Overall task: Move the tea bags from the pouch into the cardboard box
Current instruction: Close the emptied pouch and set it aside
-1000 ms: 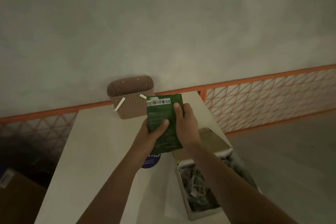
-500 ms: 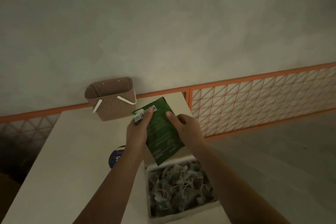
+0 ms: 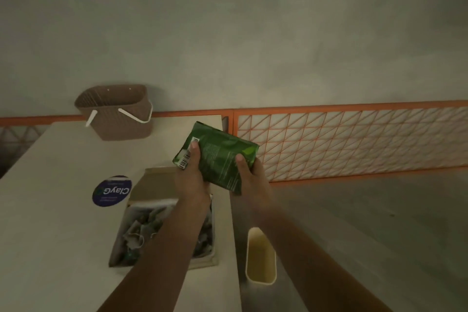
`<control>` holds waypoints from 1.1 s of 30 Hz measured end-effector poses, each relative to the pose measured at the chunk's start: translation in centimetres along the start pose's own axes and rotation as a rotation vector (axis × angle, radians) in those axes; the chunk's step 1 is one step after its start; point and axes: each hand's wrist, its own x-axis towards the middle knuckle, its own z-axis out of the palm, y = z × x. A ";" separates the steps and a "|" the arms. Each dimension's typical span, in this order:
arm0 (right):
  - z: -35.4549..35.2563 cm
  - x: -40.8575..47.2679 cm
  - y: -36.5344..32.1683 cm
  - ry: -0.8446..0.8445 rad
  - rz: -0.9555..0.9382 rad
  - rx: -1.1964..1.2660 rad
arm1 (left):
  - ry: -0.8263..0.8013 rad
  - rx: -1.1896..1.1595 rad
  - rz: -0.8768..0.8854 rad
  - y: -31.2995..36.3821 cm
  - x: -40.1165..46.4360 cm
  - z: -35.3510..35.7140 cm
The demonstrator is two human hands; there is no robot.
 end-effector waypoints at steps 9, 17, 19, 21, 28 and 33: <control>-6.8 1.6 -1.2 0.105 -0.082 -0.199 | -0.279 0.203 -0.251 -1.1 -1.5 0.2; -10.9 3.9 -0.6 0.148 0.000 -0.236 | -0.265 0.442 -0.255 -4.8 0.7 2.6; -12.0 4.3 -0.2 0.167 0.033 -0.229 | -0.246 0.487 -0.259 -6.2 1.3 3.4; -13.0 4.5 0.3 0.195 0.064 -0.222 | -0.239 0.505 -0.272 -7.5 1.7 4.1; -17.6 4.6 3.1 0.204 0.129 -0.191 | -0.189 0.498 -0.314 -13.0 1.3 5.1; -22.3 4.0 5.5 0.122 0.262 -0.276 | -0.084 0.491 -0.326 -18.0 -0.4 5.8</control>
